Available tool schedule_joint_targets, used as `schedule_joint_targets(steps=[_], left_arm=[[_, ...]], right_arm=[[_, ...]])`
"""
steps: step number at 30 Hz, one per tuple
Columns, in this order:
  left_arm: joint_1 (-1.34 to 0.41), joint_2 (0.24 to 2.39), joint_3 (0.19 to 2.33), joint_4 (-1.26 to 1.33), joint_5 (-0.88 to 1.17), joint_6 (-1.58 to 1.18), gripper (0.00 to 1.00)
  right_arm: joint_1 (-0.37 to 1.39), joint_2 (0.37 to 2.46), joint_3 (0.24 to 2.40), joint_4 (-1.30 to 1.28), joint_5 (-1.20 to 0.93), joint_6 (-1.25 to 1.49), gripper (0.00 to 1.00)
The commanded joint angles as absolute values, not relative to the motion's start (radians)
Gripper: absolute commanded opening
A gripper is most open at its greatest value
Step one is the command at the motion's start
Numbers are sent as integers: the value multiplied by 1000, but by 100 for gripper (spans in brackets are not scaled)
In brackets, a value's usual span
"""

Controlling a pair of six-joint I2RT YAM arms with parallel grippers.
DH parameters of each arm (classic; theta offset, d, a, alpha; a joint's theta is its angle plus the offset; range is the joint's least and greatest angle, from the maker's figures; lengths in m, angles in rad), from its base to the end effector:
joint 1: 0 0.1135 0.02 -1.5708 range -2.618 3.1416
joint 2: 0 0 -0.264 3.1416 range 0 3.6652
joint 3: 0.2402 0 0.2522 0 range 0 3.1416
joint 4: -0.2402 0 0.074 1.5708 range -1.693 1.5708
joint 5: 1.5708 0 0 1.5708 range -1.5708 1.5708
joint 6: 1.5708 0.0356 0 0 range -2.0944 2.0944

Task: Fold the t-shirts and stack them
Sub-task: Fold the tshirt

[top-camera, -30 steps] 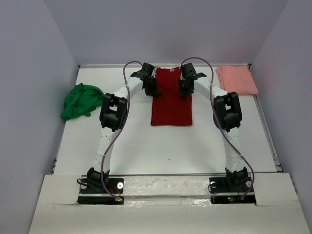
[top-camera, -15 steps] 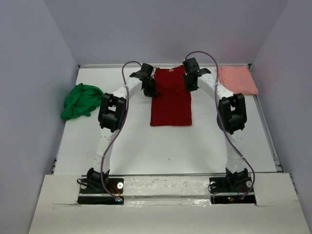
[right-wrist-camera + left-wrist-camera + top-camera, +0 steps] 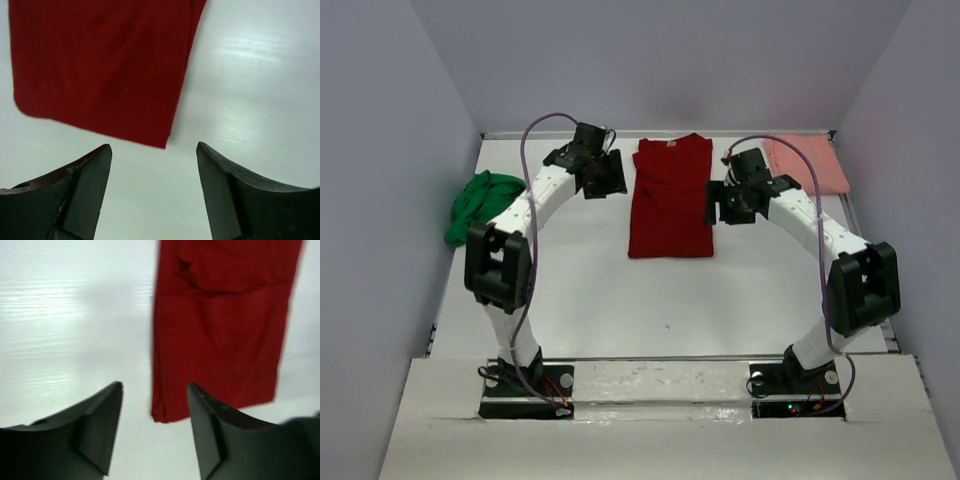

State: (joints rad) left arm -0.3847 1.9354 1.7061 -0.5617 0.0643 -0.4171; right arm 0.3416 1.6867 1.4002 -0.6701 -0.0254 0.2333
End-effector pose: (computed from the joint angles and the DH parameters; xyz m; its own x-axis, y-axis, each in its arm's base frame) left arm 0.4101 -0.1685 0.2850 -0.7713 -0.1239 -0.6243 0.1137 0.9383 -0.3266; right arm 0.3442 0.1233 0.2745 -0.8298 -0.0497 -0.5559 -0.1612 0.9749 0.1534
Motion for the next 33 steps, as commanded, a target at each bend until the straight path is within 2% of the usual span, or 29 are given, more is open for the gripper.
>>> schedule_joint_targets(steps=[1,4,9,33], left_arm=[[-338,1712,1404,-427,360,-397,69],[-295,1663,1215,-272,574,-403,74],[-276,1732,1068,-183,742,-402,76],[-264,1865,1173,-182,730,-460,77]], right_arm=[[304,1530,1198,-562,-270,279,76],[269,1447,1028,-444,-469,343,76],[232,1426,876,-287,-629,426,76],[137,1623,973,-256,-543,471,75]])
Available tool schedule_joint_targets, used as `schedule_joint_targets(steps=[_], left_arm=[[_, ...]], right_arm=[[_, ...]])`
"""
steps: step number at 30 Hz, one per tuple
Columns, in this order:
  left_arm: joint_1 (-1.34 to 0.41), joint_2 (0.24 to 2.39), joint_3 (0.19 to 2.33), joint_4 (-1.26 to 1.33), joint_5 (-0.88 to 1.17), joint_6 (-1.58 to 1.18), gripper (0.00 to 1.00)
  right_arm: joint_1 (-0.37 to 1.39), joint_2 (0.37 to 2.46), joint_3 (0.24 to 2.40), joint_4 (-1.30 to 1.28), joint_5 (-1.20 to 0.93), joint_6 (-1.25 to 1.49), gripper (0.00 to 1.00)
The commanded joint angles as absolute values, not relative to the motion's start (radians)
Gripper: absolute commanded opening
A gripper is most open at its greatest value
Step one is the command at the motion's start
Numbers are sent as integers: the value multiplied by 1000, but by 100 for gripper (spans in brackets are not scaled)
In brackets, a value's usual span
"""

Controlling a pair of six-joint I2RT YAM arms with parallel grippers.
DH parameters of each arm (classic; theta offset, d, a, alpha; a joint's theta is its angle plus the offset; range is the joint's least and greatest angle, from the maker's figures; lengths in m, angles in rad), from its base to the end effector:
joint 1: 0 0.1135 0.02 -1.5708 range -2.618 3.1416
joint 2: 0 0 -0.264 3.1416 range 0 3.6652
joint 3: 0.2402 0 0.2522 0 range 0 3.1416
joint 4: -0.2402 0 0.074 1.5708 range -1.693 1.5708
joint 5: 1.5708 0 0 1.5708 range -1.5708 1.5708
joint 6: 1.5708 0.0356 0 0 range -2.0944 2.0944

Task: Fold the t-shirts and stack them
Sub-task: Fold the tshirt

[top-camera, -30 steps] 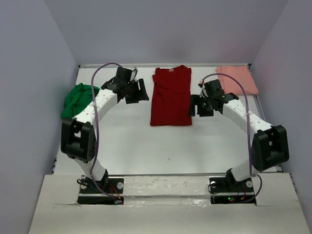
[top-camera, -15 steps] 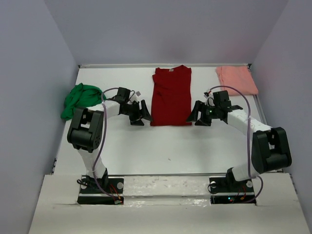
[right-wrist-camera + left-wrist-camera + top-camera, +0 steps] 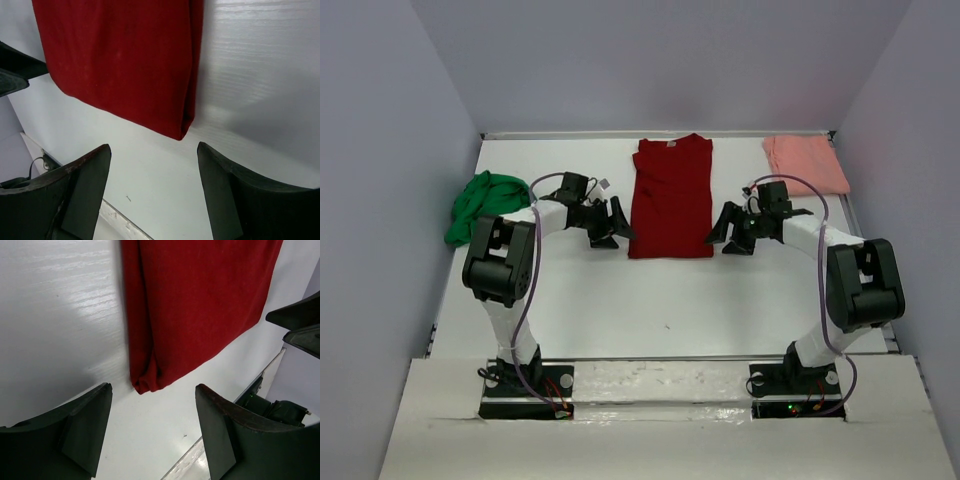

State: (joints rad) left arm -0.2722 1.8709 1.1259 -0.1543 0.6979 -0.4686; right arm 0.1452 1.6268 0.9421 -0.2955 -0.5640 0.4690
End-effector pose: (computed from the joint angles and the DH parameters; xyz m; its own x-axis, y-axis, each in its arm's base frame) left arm 0.3616 -0.1247 0.1644 -0.9397 -0.0970 -0.3279 0.1868 0.6576 -0.7299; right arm 0.3143 0.0652 0.1822 -0.9215 0.2513 -0.2960 -0.0003 0.7618 0.6478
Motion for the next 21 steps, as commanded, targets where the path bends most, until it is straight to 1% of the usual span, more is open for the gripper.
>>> schedule_joint_targets(steps=[1,8,17,21], left_arm=[[-264,1867,1173,-184,726,-460,77],[-267,1891,1151,-175,721,-471,77],[-294,1927,1146,-163,704,-506,77],[-316,1959,1175,-150,712,-525,77]], right_arm=[[126,1621,959,-249,-545,477,75],[107,1646,928,-212,-548,482,75],[98,1773,931,-124,-594,522,75],[98,1816,936,-97,-607,526,75]])
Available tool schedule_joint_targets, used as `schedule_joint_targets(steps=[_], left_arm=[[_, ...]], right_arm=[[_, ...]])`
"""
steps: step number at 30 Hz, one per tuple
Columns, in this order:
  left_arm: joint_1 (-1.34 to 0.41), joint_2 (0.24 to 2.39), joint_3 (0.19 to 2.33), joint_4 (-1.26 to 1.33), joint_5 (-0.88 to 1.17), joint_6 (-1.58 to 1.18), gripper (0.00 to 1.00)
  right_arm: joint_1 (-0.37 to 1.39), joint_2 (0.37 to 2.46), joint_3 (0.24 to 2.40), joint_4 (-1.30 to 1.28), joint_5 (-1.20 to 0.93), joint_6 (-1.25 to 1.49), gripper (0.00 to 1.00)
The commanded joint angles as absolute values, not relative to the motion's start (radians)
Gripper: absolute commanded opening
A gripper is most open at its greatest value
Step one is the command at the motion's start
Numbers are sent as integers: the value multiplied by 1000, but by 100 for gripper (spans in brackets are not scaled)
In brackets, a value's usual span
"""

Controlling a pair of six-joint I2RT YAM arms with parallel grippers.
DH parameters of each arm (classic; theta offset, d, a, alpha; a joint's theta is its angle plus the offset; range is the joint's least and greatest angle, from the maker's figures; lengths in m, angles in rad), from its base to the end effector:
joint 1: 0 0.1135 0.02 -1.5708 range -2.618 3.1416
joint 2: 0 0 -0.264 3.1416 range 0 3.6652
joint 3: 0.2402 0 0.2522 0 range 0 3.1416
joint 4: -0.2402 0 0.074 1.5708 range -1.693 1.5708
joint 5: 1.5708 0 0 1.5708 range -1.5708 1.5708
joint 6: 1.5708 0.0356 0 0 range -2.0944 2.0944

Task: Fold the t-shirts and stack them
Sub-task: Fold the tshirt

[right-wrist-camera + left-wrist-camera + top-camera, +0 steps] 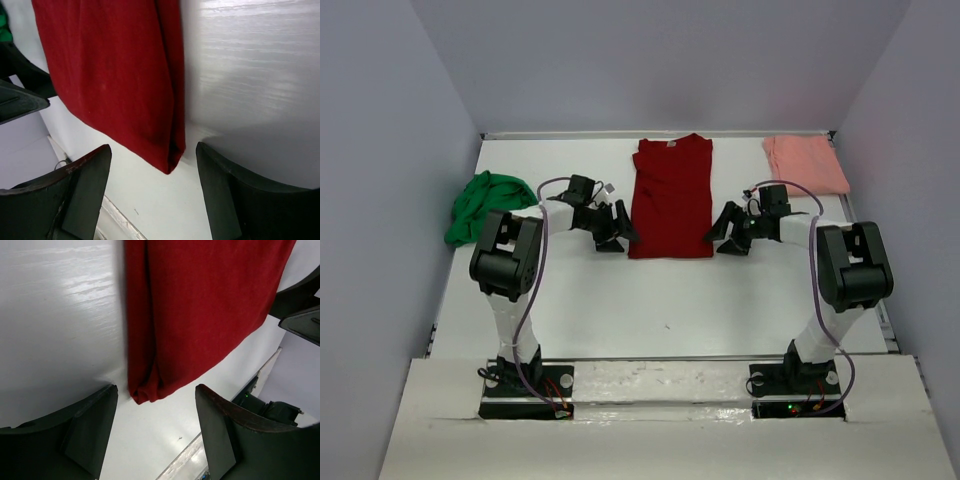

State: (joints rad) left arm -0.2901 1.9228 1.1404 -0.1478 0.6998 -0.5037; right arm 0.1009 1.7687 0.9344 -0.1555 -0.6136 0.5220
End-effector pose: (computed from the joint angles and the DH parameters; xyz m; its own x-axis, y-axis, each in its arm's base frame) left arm 0.3648 -0.1328 0.1500 -0.9565 -0.0998 -0.2742 0.1439 0.6562 -0.7407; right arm 0.3337 0.0544 0.1450 -0.9187 0.3167 -0.2358 0.0707 0.7195 0.6909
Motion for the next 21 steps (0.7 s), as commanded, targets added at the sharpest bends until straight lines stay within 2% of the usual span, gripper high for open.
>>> schedule_joint_targets(steps=[1,21], left_arm=[[-316,1963,1180,-147,718,-528,77],[-322,2013,1213,-133,733,-538,77]], right_arm=[[98,1822,937,-94,-604,526,75],[98,1887,953,-83,-603,543,75]])
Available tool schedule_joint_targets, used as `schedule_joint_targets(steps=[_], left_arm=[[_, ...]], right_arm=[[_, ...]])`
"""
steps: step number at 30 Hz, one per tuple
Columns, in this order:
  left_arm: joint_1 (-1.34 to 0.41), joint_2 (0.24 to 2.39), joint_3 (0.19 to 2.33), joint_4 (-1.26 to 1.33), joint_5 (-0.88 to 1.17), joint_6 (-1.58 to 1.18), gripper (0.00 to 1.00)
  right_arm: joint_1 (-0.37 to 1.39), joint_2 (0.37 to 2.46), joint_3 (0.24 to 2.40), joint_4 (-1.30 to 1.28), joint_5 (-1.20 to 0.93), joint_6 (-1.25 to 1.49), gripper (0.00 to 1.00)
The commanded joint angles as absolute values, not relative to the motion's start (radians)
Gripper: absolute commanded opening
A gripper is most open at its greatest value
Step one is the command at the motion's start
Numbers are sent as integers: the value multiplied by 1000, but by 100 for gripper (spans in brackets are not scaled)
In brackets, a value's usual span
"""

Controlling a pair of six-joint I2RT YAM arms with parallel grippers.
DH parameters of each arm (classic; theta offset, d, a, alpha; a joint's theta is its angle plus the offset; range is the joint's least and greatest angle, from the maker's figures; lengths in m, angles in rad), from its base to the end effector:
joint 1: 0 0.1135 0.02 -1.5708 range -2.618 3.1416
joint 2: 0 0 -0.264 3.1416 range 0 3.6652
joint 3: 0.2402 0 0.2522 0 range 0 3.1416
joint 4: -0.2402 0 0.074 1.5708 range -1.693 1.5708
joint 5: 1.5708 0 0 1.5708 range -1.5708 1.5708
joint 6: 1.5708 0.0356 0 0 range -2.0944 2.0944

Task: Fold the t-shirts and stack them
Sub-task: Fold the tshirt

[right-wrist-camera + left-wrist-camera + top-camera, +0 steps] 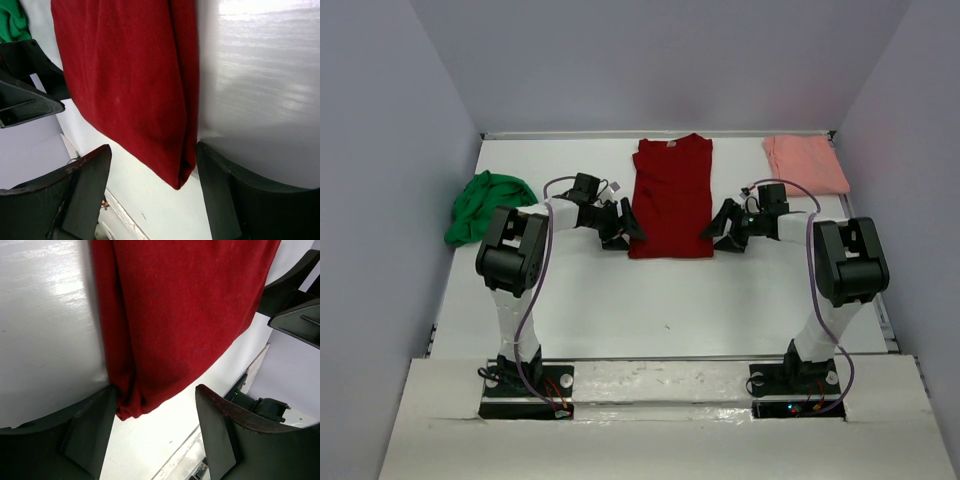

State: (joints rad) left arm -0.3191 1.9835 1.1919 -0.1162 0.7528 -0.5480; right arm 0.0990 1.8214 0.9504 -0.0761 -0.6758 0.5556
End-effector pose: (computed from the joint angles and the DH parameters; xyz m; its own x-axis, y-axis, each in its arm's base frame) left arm 0.3743 -0.1493 0.1444 -0.9662 -0.0812 -0.2446 0.1466 0.6076 -0.7806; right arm 0.3447 0.0566 0.1379 -0.9187 0.3223 -0.2284 0.0517 0.6712 0.7394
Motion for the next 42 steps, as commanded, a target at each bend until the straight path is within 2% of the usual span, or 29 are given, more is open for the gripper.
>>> schedule_joint_targets(steps=[1,9,13,17,19,20,23,24,30,37,38,42], left_arm=[[-324,2014,1216,-133,735,-538,77],[-325,2023,1207,-132,727,-538,75],[-324,2025,1203,-130,726,-537,71],[-325,2023,1203,-130,726,-537,62],[-325,2025,1203,-130,729,-537,53],[-327,2025,1201,-130,727,-537,45],[-327,2025,1195,-130,727,-535,38],[-327,2025,1192,-129,729,-535,31],[-328,2026,1184,-120,732,-534,22],[-333,2023,1163,-106,738,-537,1],[-333,2020,1160,-104,738,-537,0],[-337,1988,1126,-100,727,-538,0]], right_arm=[[98,1896,954,-83,-603,549,74],[118,1896,971,-123,-525,526,73],[127,1865,966,-140,-491,520,68],[136,1841,956,-155,-448,517,59],[137,1841,953,-158,-437,518,49],[137,1844,948,-158,-431,522,42],[137,1851,940,-146,-436,526,39],[137,1861,934,-134,-437,529,36],[146,1897,911,-92,-462,538,31],[155,1936,899,-48,-502,535,13],[155,1939,899,-46,-502,537,7],[164,1916,877,-54,-483,541,0]])
